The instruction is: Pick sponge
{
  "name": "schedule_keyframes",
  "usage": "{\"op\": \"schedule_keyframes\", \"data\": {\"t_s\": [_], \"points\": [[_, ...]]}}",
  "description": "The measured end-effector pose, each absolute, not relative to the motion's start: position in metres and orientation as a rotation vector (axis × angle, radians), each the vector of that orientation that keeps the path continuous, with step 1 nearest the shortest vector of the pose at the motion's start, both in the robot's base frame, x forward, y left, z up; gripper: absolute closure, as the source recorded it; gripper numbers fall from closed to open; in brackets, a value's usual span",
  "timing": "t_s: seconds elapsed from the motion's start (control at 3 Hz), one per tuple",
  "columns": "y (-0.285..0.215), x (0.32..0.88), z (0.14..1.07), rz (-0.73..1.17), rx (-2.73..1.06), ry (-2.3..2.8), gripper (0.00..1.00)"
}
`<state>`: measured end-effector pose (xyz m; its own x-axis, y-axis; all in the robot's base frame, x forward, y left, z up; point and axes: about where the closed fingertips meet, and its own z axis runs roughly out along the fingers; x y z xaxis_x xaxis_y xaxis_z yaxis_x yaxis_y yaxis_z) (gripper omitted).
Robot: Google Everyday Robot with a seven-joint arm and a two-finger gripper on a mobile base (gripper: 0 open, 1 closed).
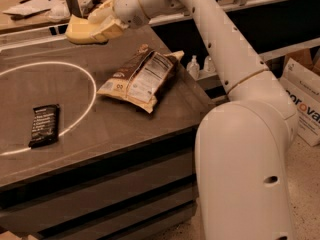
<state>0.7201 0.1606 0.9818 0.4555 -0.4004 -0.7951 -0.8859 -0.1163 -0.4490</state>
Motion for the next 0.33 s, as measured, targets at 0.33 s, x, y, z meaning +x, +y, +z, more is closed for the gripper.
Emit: {"op": "schedule_keyframes", "data": {"t_s": [0.33], "points": [[0.1608,0.7201,0.9817,0.613,-1.715,1.114,1.00]]}}
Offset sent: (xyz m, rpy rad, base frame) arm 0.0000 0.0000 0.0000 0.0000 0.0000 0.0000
